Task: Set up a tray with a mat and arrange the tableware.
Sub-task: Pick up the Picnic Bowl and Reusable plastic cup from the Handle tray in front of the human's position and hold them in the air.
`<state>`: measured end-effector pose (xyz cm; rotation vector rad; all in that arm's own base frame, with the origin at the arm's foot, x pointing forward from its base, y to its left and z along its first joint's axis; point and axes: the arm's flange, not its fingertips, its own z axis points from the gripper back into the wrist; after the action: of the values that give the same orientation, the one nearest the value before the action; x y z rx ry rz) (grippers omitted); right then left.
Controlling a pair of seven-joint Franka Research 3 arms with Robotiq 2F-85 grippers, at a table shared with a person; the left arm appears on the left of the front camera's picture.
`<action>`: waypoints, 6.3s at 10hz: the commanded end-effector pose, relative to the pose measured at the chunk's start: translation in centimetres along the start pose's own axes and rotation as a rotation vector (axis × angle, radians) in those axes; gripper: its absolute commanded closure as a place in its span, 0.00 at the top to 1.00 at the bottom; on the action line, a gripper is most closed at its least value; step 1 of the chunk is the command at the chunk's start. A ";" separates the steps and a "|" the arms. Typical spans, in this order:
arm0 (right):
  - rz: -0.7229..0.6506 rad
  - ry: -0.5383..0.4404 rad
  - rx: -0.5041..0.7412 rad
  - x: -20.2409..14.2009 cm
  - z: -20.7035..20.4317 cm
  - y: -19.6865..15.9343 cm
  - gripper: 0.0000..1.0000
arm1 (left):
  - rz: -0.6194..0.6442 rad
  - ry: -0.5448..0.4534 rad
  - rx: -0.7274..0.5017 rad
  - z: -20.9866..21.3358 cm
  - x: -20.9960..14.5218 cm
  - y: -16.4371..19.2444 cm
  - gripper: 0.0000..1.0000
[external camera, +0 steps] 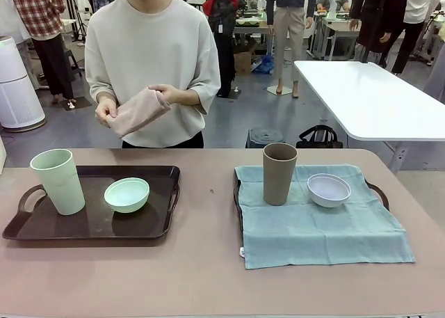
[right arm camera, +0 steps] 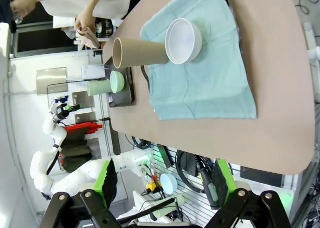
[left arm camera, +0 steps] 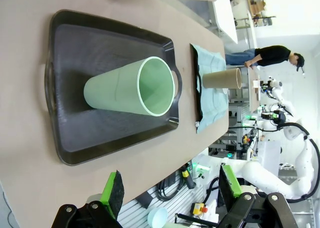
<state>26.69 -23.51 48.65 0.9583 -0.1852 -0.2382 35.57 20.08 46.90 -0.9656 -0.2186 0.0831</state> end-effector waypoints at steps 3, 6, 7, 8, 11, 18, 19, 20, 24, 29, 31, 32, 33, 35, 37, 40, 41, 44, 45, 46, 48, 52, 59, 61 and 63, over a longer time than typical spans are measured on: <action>0.127 0.111 -0.154 0.5 -3.2 7.9 1.00 | -0.260 0.013 0.175 0.0 0.2 -2.3 1.00; 0.243 0.208 -0.299 -2.4 -9.5 16.5 1.00 | -0.459 0.144 0.279 0.6 0.8 -4.1 1.00; 0.266 0.233 -0.336 -3.2 -11.5 18.8 1.00 | -0.558 0.192 0.284 0.5 0.8 -4.6 1.00; 0.281 0.245 -0.389 -4.2 -13.7 21.5 1.00 | -0.660 0.208 0.295 1.0 0.8 -5.5 1.00; 0.302 0.269 -0.480 -6.4 -18.9 27.6 1.00 | -0.919 0.293 0.266 1.2 0.1 -7.5 1.00; 0.328 0.299 -0.479 -8.1 -21.2 29.6 1.00 | -0.963 0.325 0.265 0.6 0.2 -8.7 1.00; 0.319 0.303 -0.476 -7.8 -21.5 30.4 1.00 | -0.963 0.325 0.265 0.6 0.2 -8.7 1.00; 0.261 0.245 -0.454 -7.8 -19.4 28.2 1.00 | -0.982 0.349 0.262 0.8 0.2 -8.8 1.00; 0.367 0.108 -0.702 -7.5 -31.8 35.8 1.00 | -1.426 0.335 0.199 -3.1 4.9 -7.1 1.00; 0.367 0.114 -0.806 -6.3 -46.2 43.5 1.00 | -1.658 0.235 0.199 -5.4 5.7 -5.7 1.00; 0.390 0.179 -0.795 -6.0 -50.8 43.4 1.00 | -1.682 0.237 0.207 -6.4 5.9 -5.9 1.00; 0.382 0.216 -0.804 -5.6 -52.9 42.8 1.00 | -1.671 0.255 0.186 -6.7 6.4 -5.7 1.00; 0.365 0.237 -0.796 -5.3 -54.8 42.6 1.00 | -1.658 0.319 0.162 -6.9 7.2 -5.7 1.00; 0.349 0.276 -0.753 -5.3 -57.6 42.9 1.00 | -1.595 0.415 0.138 -6.8 8.6 -5.7 1.00; 0.404 0.320 -0.673 -5.3 -56.5 42.7 1.00 | -1.504 0.449 0.150 -6.2 8.9 -5.9 1.00; 0.374 0.299 -0.763 -5.4 -57.8 41.7 1.00 | -1.602 0.385 0.142 -7.7 8.0 -5.0 1.00; 0.374 0.299 -0.763 -5.4 -57.8 41.7 1.00 | -1.602 0.385 0.142 -7.7 8.0 -5.0 1.00; 0.429 0.306 -0.740 -5.5 -59.0 42.2 1.00 | -1.580 0.409 0.137 -7.5 8.5 -5.2 1.00; 0.429 0.302 -0.769 -5.6 -60.5 42.3 1.00 | -1.556 0.393 0.060 -7.3 9.7 -4.4 1.00; 0.444 0.305 -0.773 -5.8 -61.9 42.4 1.00 | -1.546 0.378 0.003 -7.4 10.6 -3.3 1.00; 0.451 0.303 -0.779 -6.1 -64.2 42.3 1.00 | -1.506 0.348 -0.083 -7.7 11.5 -0.7 1.00; 0.454 0.298 -0.757 -6.6 -65.7 42.0 1.00 | -1.604 0.285 -0.210 -8.5 11.3 2.2 1.00; 0.448 0.322 -0.788 -5.2 -71.7 39.1 1.00 | -1.607 0.139 -0.117 -10.9 11.0 6.1 1.00; 0.439 0.337 -0.803 -4.8 -73.9 38.2 1.00 | -1.611 0.148 -0.115 -12.1 10.9 6.3 1.00; 0.416 0.313 -0.834 -4.3 -75.4 37.2 1.00 | -1.625 0.127 -0.112 -12.8 11.1 6.8 1.00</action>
<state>45.82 56.26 36.52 0.1547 0.0530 0.2526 49.68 15.83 36.30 -0.6915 -0.7698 -1.4648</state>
